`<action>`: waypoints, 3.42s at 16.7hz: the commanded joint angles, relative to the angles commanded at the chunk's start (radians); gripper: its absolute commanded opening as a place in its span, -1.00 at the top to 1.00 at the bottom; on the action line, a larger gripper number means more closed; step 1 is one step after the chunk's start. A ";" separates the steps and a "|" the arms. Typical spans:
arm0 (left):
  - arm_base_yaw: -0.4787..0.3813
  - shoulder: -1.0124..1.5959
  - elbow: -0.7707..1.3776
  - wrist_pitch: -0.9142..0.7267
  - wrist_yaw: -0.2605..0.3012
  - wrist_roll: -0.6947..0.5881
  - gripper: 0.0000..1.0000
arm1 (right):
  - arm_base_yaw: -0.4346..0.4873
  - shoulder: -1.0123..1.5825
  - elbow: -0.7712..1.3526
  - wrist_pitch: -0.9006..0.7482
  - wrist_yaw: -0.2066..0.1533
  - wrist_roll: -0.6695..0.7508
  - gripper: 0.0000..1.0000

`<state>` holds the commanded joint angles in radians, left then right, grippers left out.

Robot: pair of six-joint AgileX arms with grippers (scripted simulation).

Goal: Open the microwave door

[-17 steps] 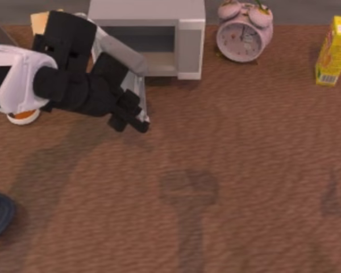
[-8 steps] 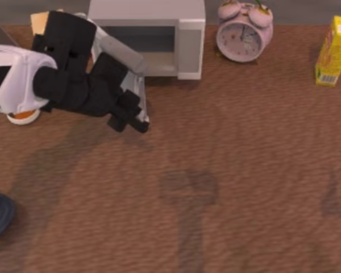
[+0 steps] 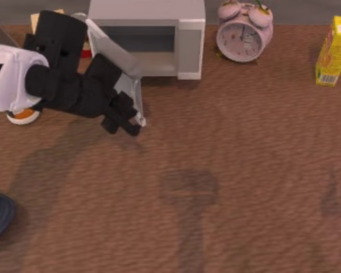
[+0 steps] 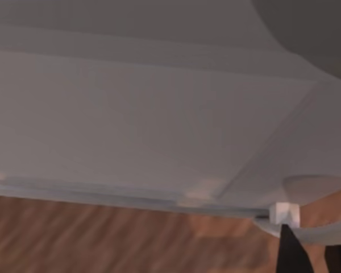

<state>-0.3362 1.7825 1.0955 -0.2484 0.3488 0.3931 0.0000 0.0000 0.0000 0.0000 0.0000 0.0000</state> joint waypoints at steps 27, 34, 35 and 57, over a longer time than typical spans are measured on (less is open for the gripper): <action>-0.004 0.000 -0.004 -0.003 0.009 0.000 1.00 | 0.000 0.000 0.000 0.000 0.000 0.000 -1.00; 0.033 -0.005 -0.001 -0.032 0.052 0.078 1.00 | 0.000 0.000 0.000 0.000 0.000 0.000 -1.00; 0.034 -0.005 -0.001 -0.034 0.053 0.081 1.00 | 0.000 0.000 0.000 0.000 0.000 0.000 -1.00; 0.034 -0.005 -0.001 -0.034 0.053 0.081 1.00 | 0.000 0.000 0.000 0.000 0.000 0.000 -1.00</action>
<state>-0.3024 1.7780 1.0945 -0.2822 0.4023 0.4737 0.0000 0.0000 0.0000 0.0000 0.0000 0.0000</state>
